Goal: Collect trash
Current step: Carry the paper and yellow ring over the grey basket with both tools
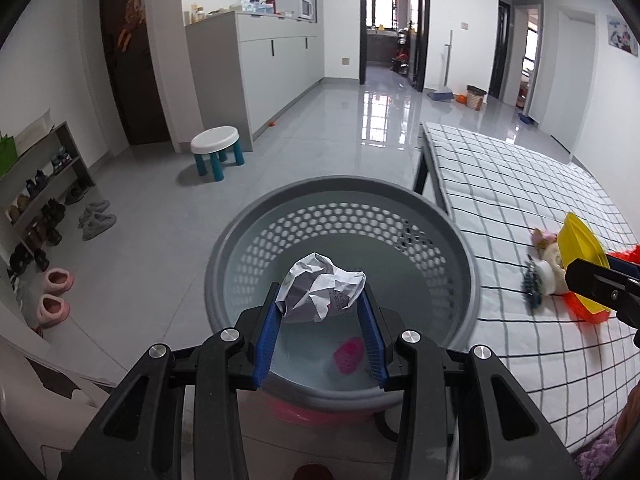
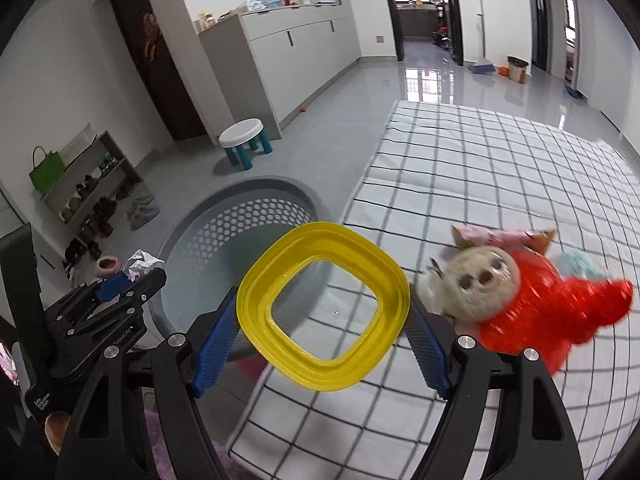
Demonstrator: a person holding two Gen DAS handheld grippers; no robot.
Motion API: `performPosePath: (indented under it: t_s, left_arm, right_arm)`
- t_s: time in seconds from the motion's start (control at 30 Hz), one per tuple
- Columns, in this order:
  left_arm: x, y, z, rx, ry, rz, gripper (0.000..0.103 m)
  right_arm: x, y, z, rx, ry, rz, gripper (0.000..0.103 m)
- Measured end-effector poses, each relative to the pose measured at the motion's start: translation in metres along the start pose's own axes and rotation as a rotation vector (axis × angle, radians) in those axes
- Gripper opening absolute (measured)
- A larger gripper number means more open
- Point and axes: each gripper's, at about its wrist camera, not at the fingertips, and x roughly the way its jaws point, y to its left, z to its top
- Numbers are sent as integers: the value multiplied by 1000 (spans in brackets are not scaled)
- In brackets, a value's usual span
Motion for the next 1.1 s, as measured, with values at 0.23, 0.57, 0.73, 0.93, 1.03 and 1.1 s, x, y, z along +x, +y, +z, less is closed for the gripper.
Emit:
performPosePath:
  t_s: [0.23,0.57,0.73,0.93,1.03,1.1]
  left_arm:
    - [11,16,7,-32,7,22,38]
    - [29,29,7,-57,35,49,38]
    - [35,32,6,-60,47,57,38]
    - [44,31,7,-60,66,53,38]
    - [48,30,8,-59,74,46,39]
    - [51,28,7,-55,81,40,39]
  right_arm:
    - [23,23,16,-40,12,23,75]
    - [52,41,35,-76,23,44,75]
    - [65,41,38,-92,37,47,75]
    - [76,37,42,-87,52,59,75]
    - [81,36,44,-88,60,67,75]
    - [84,35,43,-94,68,75,75]
